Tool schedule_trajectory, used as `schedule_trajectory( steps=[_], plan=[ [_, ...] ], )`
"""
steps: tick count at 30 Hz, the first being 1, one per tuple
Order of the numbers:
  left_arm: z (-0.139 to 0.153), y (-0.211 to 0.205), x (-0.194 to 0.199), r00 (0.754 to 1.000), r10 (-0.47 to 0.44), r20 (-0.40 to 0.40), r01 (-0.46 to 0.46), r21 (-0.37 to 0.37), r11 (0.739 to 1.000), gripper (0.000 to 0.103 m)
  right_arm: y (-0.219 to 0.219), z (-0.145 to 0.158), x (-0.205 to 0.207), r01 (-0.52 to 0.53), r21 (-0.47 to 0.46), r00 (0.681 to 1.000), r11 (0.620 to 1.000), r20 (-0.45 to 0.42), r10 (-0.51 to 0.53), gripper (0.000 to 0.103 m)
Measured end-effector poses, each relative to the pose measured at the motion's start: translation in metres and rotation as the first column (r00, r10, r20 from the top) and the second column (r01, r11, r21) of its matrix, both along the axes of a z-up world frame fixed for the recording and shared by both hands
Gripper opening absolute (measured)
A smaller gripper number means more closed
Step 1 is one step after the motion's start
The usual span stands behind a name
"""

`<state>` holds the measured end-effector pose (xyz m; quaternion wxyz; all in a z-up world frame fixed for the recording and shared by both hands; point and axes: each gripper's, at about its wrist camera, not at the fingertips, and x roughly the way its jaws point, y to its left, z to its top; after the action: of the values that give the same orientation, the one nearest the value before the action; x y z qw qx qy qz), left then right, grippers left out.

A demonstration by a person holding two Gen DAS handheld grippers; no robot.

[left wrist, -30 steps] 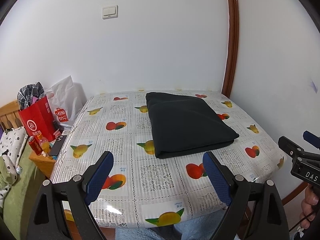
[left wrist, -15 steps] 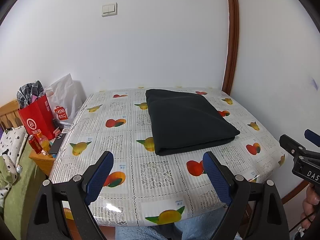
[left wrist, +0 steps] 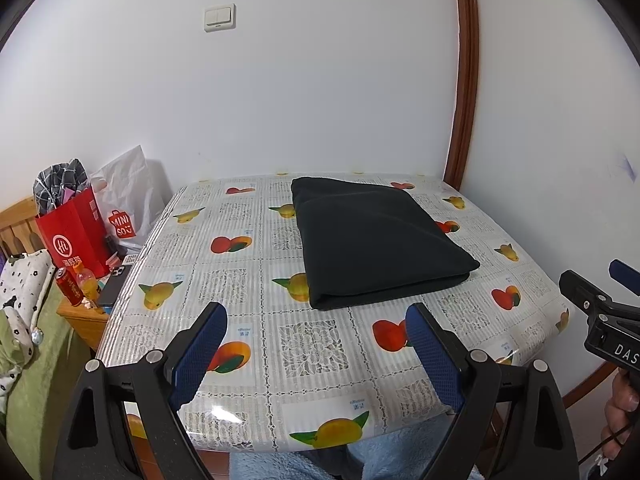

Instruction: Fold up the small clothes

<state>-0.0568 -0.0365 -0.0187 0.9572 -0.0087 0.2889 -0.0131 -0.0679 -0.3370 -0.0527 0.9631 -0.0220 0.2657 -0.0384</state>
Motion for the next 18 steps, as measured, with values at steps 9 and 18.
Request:
schedule_trajectory(
  steps=[9, 18],
  plan=[
    [0.0003, 0.0001, 0.0000, 1.000, 0.001, 0.000, -0.001, 0.001, 1.000, 0.090, -0.0006, -0.0001, 0.0000, -0.004, -0.001, 1.000, 1.000, 0.002, 0.004, 0.103],
    [0.0005, 0.0004, -0.0001, 1.000, 0.001, 0.001, -0.001, 0.004, 1.000, 0.090, -0.0004, 0.0002, -0.0003, 0.000, -0.002, 1.000, 1.000, 0.001, 0.000, 0.103]
  ],
)
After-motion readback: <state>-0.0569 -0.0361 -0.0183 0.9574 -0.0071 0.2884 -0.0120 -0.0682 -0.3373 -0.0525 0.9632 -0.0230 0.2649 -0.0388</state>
